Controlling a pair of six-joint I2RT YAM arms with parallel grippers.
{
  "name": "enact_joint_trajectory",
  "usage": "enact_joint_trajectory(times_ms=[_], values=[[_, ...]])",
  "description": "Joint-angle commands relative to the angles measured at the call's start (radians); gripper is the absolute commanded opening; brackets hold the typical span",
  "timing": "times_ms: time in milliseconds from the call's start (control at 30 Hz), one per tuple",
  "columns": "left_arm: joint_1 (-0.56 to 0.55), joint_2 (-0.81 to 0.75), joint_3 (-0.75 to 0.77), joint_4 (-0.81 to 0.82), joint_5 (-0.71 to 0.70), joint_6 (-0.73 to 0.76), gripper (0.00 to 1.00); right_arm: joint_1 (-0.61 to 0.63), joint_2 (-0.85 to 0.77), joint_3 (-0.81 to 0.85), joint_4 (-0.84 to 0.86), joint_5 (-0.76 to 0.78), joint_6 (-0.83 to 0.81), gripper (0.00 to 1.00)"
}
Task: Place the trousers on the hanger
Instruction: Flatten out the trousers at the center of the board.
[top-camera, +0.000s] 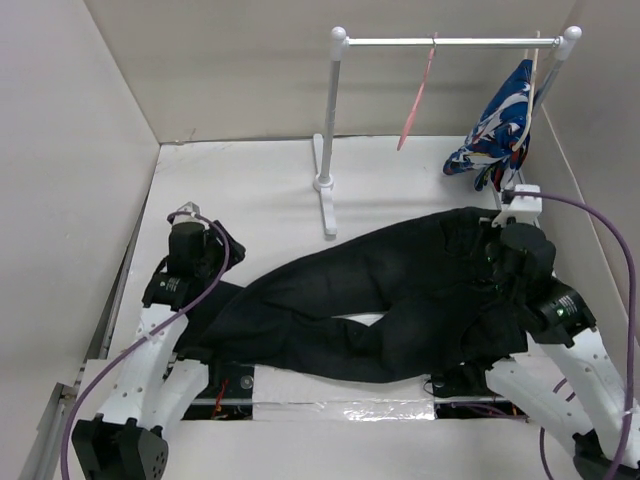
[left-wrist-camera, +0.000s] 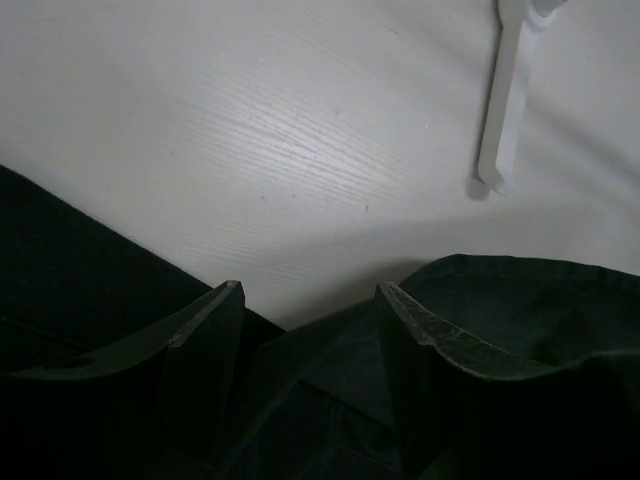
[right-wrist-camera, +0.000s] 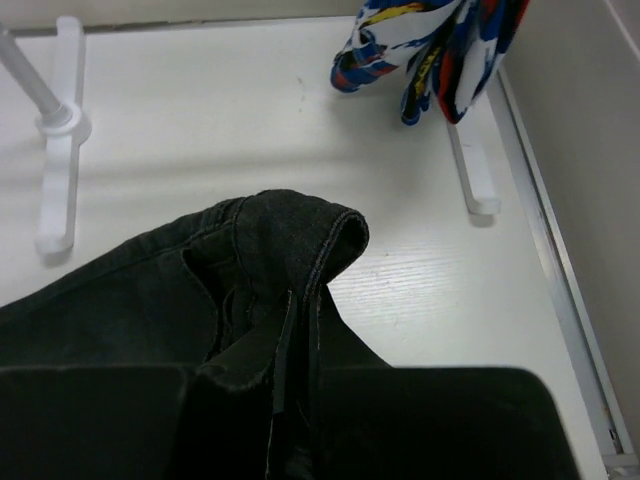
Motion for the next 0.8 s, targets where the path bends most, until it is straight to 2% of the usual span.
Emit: enact_joint_trajectory(times_ms=[0, 33, 67, 133, 200, 367, 467, 500, 600, 733, 767], values=[[-0.001, 0.023, 0.122, -0.059, 0.094, 0.091, 0.53, -0.143, 0.013, 0.024, 0.17, -0.172, -0.039, 0.0], [-0.026, 0.034, 0.14, -0.049, 0.133, 0.109, 0.58, -0.175, 0.022, 0.025, 0.176, -0.233, -0.047, 0.0], [-0.064, 0.081, 0.162, -0.068, 0.201, 0.148, 0.59, -0.207, 0.028, 0.027, 0.19, -0.262, -0.05, 0.0], [-0.092, 0.144, 0.221, -0.108, 0.204, 0.167, 0.65, -0.298, 0.04, 0.03, 0.202, -0.36, -0.053, 0.0], [-0.092, 0.207, 0.243, -0.144, 0.265, 0.221, 0.73, -0.373, 0.048, 0.045, 0.213, -0.411, -0.055, 0.0], [-0.092, 0.282, 0.266, -0.262, 0.258, 0.298, 0.81, -0.491, 0.088, 0.111, 0.242, -0.485, -0.041, 0.0], [-0.2, 0.311, 0.257, -0.282, 0.206, 0.319, 0.83, -0.549, 0.123, 0.146, 0.274, -0.523, -0.019, 0.0], [-0.266, 0.34, 0.265, -0.309, 0.15, 0.305, 0.83, -0.559, 0.142, 0.15, 0.284, -0.555, -0.007, 0.0], [-0.279, 0.333, 0.263, -0.32, 0.128, 0.29, 0.81, -0.573, 0.146, 0.145, 0.308, -0.589, 0.008, 0.0], [-0.279, 0.298, 0.242, -0.322, 0.103, 0.284, 0.6, -0.582, 0.139, 0.131, 0.31, -0.596, 0.001, 0.0], [-0.279, 0.304, 0.234, -0.317, 0.102, 0.278, 0.59, -0.582, 0.139, 0.131, 0.307, -0.594, -0.001, 0.0]])
